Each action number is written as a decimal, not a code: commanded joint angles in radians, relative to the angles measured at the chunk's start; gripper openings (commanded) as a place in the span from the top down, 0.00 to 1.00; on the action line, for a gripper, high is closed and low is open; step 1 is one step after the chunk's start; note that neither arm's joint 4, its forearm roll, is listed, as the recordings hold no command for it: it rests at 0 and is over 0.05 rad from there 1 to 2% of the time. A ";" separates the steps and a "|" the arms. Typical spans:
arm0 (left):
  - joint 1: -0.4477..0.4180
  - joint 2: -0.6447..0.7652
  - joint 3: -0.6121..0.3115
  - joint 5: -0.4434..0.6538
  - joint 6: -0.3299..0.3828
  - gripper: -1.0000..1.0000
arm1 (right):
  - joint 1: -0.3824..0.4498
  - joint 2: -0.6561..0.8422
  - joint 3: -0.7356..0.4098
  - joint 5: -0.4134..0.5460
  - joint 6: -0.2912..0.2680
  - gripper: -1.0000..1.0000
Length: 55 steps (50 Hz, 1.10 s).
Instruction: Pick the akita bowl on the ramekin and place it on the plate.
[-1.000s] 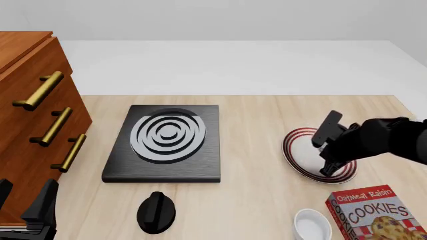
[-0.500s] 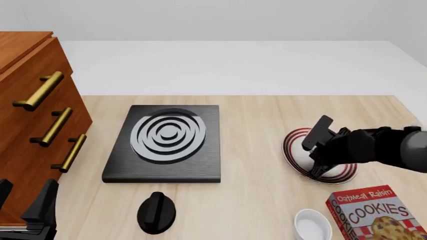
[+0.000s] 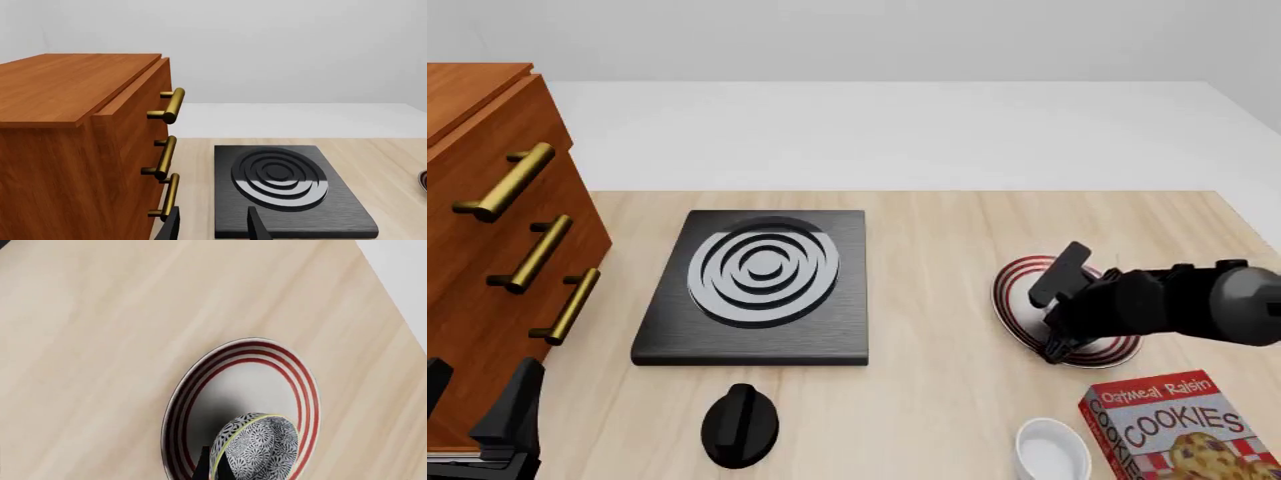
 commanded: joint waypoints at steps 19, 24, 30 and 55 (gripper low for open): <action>0.000 0.000 0.000 0.000 0.000 0.00 | -0.039 -0.013 -0.010 0.019 -0.018 0.00; 0.000 0.000 0.000 0.000 0.000 0.00 | -0.028 -0.030 -0.016 0.042 -0.005 0.00; 0.000 0.000 0.000 0.000 0.000 0.00 | -0.011 -0.065 -0.024 0.078 0.014 0.00; 0.000 0.000 0.000 0.000 0.000 0.00 | 0.078 -0.236 -0.037 0.219 0.142 0.00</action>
